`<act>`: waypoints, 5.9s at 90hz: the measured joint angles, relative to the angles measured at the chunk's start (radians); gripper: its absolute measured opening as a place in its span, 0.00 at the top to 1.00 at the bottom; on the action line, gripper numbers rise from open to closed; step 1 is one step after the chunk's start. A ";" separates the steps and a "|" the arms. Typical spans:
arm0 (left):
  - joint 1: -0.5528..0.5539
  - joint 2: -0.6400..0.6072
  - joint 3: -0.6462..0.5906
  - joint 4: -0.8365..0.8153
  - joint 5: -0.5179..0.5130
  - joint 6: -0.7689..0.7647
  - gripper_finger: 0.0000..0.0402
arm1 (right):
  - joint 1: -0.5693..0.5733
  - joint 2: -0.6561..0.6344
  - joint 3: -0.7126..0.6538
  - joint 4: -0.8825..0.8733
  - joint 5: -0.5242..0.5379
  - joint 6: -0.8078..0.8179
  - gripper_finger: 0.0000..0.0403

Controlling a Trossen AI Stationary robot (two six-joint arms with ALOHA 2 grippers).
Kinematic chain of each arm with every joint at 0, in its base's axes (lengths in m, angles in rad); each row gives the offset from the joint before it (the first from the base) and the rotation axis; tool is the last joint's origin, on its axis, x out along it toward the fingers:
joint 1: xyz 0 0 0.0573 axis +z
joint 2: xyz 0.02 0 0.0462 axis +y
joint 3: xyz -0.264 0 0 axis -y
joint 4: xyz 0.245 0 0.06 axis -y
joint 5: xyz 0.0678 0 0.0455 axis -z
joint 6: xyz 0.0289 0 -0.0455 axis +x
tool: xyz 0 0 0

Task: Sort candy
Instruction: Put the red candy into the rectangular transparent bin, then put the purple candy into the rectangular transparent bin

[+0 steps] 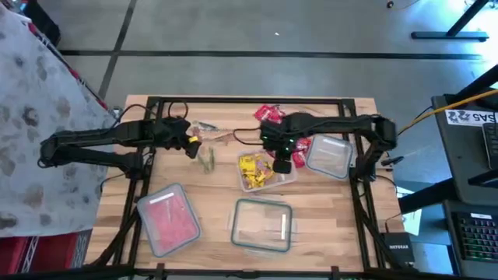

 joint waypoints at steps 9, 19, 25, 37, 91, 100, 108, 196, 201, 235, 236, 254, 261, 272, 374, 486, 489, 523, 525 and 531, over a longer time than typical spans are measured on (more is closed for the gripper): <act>0.000 0.000 0.000 -0.001 0.000 0.013 0.66 | 0.013 -0.040 -0.105 0.086 -0.035 0.086 1.00; 0.000 0.000 0.000 0.000 0.000 0.014 0.66 | 0.022 -0.042 -0.162 0.133 -0.010 0.141 1.00; 0.000 0.000 0.000 0.000 0.000 0.015 0.66 | 0.027 -0.042 -0.179 0.160 0.026 0.179 0.99; 0.000 0.000 0.000 0.001 0.000 0.013 0.66 | 0.025 -0.042 -0.195 0.176 0.044 0.210 0.89; 0.000 0.000 0.000 0.003 0.000 -0.030 0.66 | -0.102 -0.068 0.069 0.031 0.402 0.393 0.54; 0.000 0.000 0.000 0.002 0.000 -0.025 0.66 | -0.196 -0.067 0.071 0.006 0.360 0.373 0.55; 0.000 0.000 0.000 0.002 0.000 -0.012 0.66 | -0.269 -0.062 0.041 0.018 0.320 0.306 0.54; 0.000 0.001 0.000 -0.005 0.001 -0.091 0.66 | -0.373 0.292 -0.014 0.288 0.299 0.289 0.67; 0.000 0.001 0.000 -0.005 0.001 -0.091 0.66 | -0.372 0.302 -0.012 0.288 0.299 0.288 0.71; 0.000 0.001 0.000 -0.005 0.001 -0.109 0.66 | -0.279 0.229 -0.005 0.263 0.335 0.220 0.98; 0.000 0.001 0.000 -0.005 0.001 -0.109 0.66 | -0.275 0.222 -0.004 0.262 0.336 0.215 0.98; 0.000 0.001 0.000 -0.005 0.001 -0.109 0.66 | -0.192 0.069 -0.002 0.194 0.305 0.157 0.99; 0.000 0.001 0.000 -0.005 0.001 -0.109 0.66 | -0.157 0.012 -0.002 0.163 0.226 0.130 1.00; 0.000 0.001 0.000 -0.005 0.001 -0.094 0.66 | -0.090 -0.040 -0.005 0.165 0.061 0.120 0.99; 0.000 0.000 0.000 -0.005 0.061 -0.066 0.66 | -0.019 -0.058 -0.035 0.157 0.342 0.300 0.49; 0.001 0.001 0.000 0.000 0.025 -0.165 0.66 | -0.334 0.186 -0.122 0.153 0.130 0.207 0.98; 0.001 0.000 0.000 0.000 0.025 -0.165 0.66 | -0.334 0.186 -0.119 0.145 0.129 0.204 0.98; 0.000 0.001 0.000 -0.001 0.026 -0.165 0.66 | -0.334 0.184 0.005 0.107 0.167 0.196 0.98; 0.000 0.001 0.000 -0.001 0.026 -0.165 0.66 | -0.334 0.184 0.008 0.107 0.180 0.193 0.97; 0.000 0.000 0.000 -0.001 0.028 -0.166 0.66 | -0.334 0.184 0.012 0.091 0.215 0.184 0.94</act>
